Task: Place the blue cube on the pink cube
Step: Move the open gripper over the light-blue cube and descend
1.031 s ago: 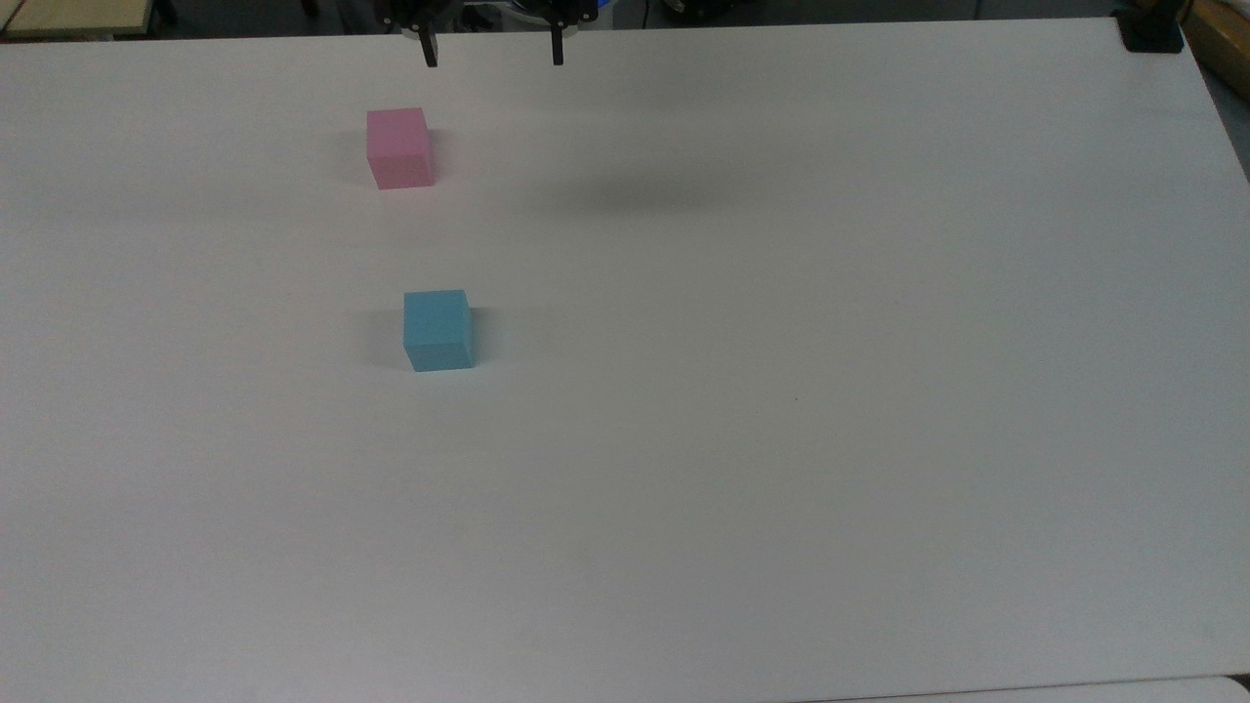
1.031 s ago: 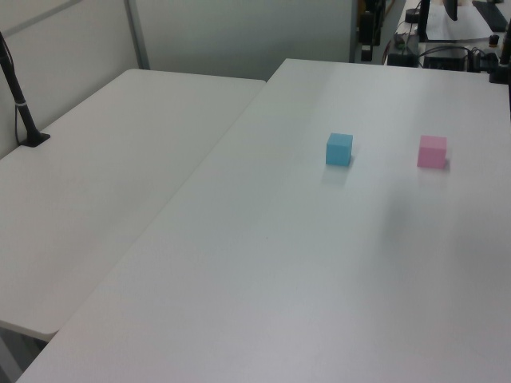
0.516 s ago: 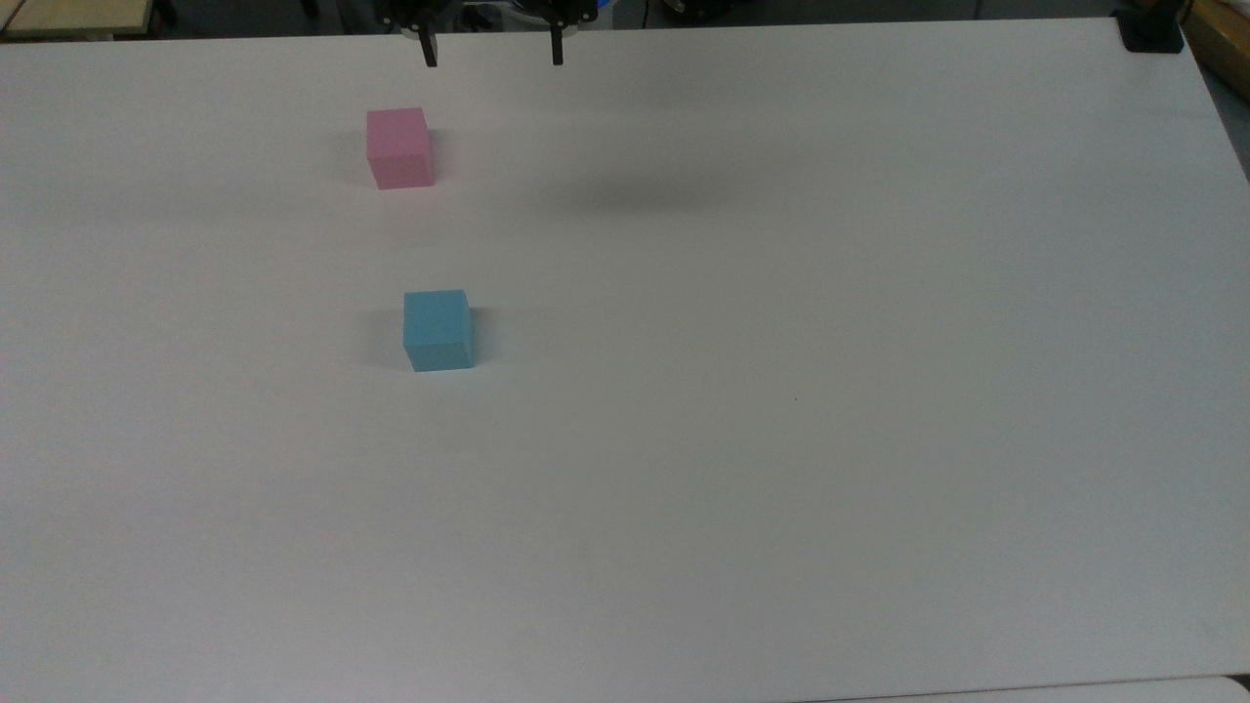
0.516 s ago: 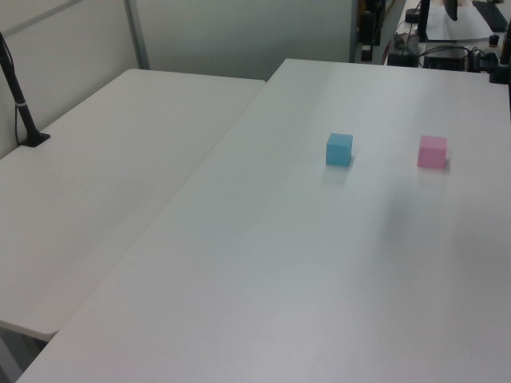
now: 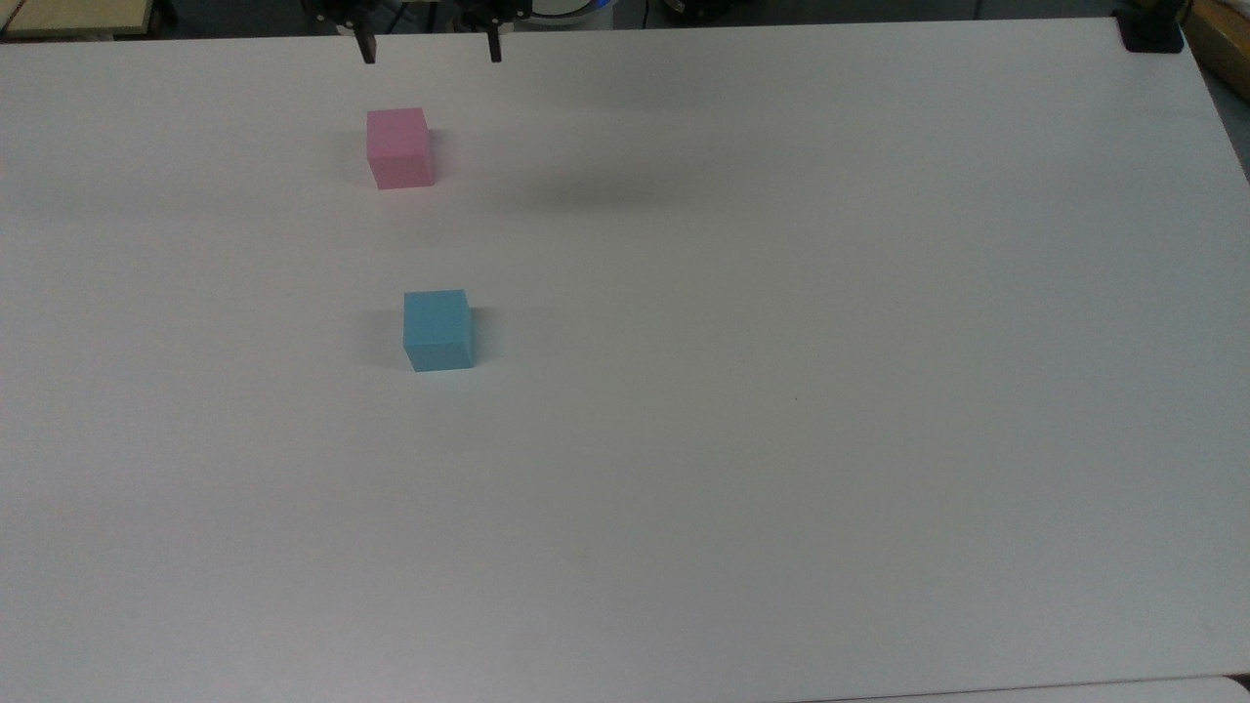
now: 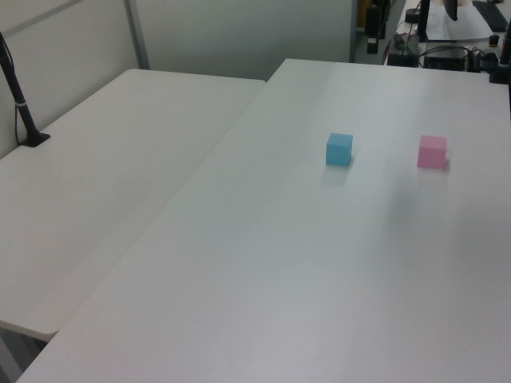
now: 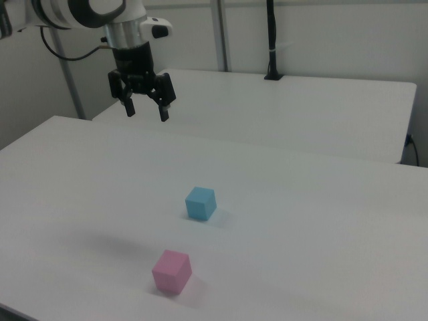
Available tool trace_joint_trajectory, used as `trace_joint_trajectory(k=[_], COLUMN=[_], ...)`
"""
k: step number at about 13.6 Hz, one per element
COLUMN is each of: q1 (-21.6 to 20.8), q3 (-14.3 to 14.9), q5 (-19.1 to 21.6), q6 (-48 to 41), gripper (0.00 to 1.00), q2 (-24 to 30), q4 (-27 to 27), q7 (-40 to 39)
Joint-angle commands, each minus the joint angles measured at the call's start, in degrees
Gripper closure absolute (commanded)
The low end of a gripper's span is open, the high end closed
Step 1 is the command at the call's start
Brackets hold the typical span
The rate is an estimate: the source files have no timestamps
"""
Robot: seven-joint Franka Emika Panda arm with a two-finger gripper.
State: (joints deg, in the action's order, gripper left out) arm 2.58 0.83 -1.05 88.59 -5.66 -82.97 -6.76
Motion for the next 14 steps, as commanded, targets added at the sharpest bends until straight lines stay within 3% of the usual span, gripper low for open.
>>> trace_joint_trajectory(k=[1, 9, 12, 14], q1=[2.16, 1.72, 1.72, 1.55], q3=[0.40, 0.14, 0.05, 0.05], q5=[0.00, -0.09, -0.26, -0.53], q6=[0.27, 6.50, 10.37, 14.30], gripper=[0.00, 0.00, 0.00, 0.00], q2=[0.47, -7.87, -8.85, -9.11], q4=[-0.35, 2.90, 2.03, -1.64], q7=[-3.69, -3.00, -3.00, -3.00])
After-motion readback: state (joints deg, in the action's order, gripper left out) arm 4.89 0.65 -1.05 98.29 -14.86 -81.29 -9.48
